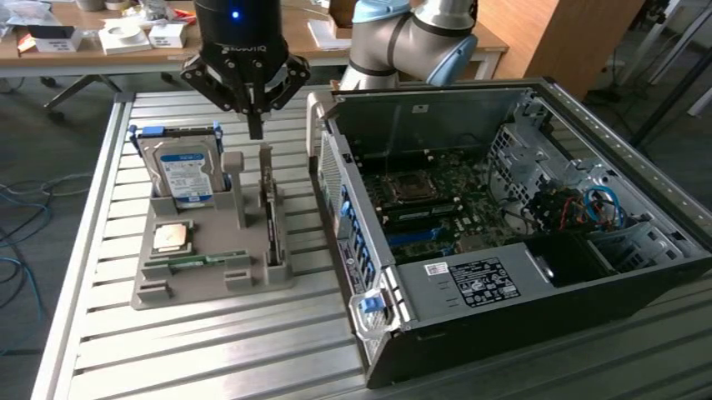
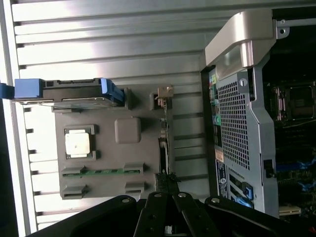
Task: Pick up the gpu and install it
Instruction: 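Reach for the gpu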
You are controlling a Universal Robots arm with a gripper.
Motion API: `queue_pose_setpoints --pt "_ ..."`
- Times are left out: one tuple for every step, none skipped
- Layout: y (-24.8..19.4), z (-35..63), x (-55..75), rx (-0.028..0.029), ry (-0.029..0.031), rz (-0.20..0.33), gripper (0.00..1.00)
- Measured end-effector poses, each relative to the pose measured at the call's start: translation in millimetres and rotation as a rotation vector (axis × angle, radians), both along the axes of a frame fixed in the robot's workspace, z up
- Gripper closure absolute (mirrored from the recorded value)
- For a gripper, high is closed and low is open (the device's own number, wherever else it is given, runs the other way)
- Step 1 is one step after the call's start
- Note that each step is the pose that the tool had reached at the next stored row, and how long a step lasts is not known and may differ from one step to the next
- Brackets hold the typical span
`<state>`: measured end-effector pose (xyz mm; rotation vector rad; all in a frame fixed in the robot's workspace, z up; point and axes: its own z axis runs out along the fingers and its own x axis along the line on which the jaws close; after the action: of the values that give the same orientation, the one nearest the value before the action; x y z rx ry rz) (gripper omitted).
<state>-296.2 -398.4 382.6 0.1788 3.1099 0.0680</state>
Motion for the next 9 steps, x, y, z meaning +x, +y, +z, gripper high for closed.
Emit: queue_pose_setpoints --pt "0.0 -1.1 0.0 0.0 0.0 0.0 0.89" --pt "0.0 -2.2 0.0 0.0 0.0 0.0 0.89" --pt "0.0 -2.6 0.0 -0.0001 0.0001 0.0 0.89" --pt "0.0 -2.6 0.0 -0.0001 0.0001 0.0 0.89" --pt "0.0 -2.6 0.0 -0.0001 0.0002 0.0 0.89" --pt "0.0 -2.6 0.0 -0.0001 0.0001 0.0 0.89" --pt "0.0 -2.6 0.0 0.0 0.0001 0.0 0.89" --pt "0.0 -2.7 0.0 0.0 0.0 0.0 0.89" --pt "0.0 -2.8 -0.3 0.0002 -0.0002 0.0 0.89"
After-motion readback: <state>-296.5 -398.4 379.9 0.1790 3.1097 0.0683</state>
